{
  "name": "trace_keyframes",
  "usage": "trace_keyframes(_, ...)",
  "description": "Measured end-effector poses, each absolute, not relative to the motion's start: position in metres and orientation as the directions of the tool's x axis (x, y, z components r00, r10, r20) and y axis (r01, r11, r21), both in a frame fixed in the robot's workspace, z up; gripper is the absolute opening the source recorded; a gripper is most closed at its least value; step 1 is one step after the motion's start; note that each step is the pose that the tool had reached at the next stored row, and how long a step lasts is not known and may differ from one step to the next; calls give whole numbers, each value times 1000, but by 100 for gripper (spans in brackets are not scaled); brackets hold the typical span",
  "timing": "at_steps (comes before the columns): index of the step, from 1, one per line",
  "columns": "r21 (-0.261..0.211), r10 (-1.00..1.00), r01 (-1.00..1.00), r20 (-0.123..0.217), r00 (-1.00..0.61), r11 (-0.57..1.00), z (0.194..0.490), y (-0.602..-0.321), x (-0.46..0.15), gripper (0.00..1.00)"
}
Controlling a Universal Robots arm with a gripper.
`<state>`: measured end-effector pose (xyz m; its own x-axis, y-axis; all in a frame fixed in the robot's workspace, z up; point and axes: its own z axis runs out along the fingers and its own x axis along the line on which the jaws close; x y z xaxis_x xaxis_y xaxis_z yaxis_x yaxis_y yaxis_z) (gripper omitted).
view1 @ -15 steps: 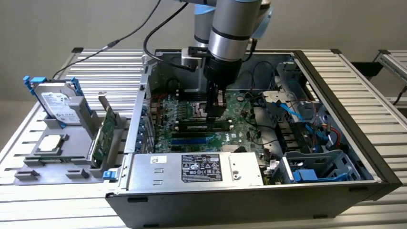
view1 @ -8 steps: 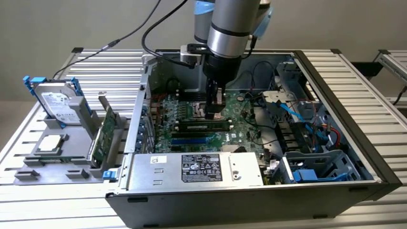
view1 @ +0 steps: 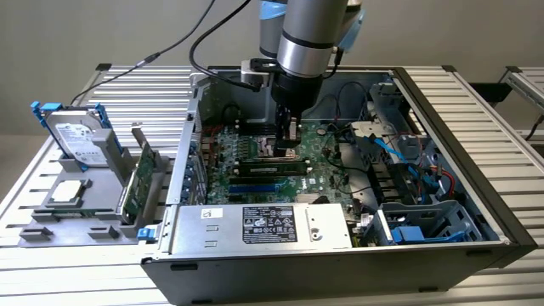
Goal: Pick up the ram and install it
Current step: 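Press down the ram until it locks into place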
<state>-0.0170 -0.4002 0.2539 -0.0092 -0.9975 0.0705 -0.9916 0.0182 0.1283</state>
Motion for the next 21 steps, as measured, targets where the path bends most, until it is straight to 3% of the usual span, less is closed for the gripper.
trace_keyframes(12, 125, -998, -992, 70, -7, 16, 254, -400, -24, 11)
trace_keyframes(21, 82, -997, -996, 70, 22, -16, 246, -400, -32, 11)
